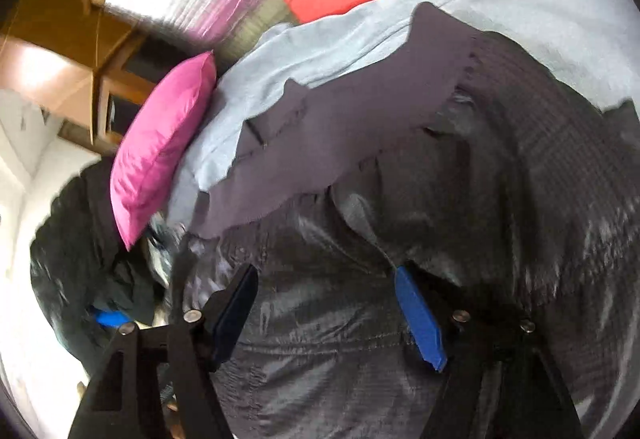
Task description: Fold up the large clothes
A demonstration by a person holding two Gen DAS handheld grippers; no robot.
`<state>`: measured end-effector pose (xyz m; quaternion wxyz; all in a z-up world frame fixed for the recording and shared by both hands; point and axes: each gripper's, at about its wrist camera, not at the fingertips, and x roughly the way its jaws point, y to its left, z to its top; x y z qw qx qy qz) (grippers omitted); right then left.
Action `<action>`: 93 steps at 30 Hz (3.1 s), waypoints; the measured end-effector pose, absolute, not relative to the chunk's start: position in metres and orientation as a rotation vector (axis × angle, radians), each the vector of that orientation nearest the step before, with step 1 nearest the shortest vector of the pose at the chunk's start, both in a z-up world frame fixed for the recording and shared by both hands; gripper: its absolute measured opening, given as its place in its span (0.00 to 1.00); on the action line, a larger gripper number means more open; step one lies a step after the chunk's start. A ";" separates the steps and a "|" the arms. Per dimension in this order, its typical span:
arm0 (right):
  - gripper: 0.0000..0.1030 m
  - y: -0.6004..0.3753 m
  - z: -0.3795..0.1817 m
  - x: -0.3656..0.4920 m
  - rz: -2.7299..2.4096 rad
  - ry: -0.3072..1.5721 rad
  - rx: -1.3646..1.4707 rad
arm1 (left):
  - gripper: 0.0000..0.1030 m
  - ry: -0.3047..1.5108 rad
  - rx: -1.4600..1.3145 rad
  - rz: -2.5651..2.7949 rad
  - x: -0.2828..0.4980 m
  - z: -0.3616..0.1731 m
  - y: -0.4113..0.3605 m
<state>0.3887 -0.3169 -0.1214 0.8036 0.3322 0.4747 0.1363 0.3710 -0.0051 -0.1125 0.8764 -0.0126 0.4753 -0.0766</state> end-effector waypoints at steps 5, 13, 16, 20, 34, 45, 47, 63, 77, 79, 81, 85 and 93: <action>0.73 -0.297 -0.095 0.384 0.383 0.958 0.689 | 0.51 0.929 -0.084 -0.149 0.361 -0.105 0.011; 0.73 -0.286 -0.132 0.409 0.313 1.040 0.705 | 0.52 0.957 -0.099 -0.179 0.361 -0.116 0.014; 0.73 -0.278 -0.108 0.397 0.361 1.010 0.672 | 0.52 0.867 -0.144 -0.147 0.343 -0.097 0.041; 0.73 -0.264 -0.084 0.383 0.436 0.965 0.678 | 0.52 0.836 -0.236 -0.061 0.323 -0.099 0.088; 0.73 -0.235 -0.081 0.335 0.505 0.962 0.670 | 0.55 0.854 -0.307 -0.055 0.299 -0.109 0.124; 0.73 -0.319 -0.112 0.289 0.422 0.879 0.883 | 0.59 0.860 -0.228 -0.051 0.290 -0.103 0.100; 0.73 -0.328 -0.102 0.277 0.441 0.835 0.870 | 0.60 0.831 -0.206 -0.079 0.282 -0.094 0.085; 0.74 -0.412 -0.124 0.255 0.273 0.740 0.994 | 0.64 0.921 -0.194 -0.109 0.291 -0.125 0.049; 0.74 -0.428 -0.139 0.253 0.253 0.740 1.053 | 0.67 0.917 -0.259 -0.147 0.287 -0.124 0.075; 0.74 -0.426 -0.125 0.253 0.254 0.753 1.046 | 0.67 0.896 -0.289 -0.151 0.285 -0.111 0.080; 0.74 -0.424 -0.106 0.252 0.285 0.721 0.990 | 0.68 0.866 -0.321 -0.146 0.286 -0.102 0.090; 0.77 -0.431 -0.122 0.259 0.225 0.795 0.941 | 0.71 0.955 -0.296 -0.060 0.299 -0.123 0.099; 0.77 -0.430 -0.112 0.258 0.238 0.795 0.893 | 0.71 0.918 -0.196 -0.010 0.297 -0.107 0.097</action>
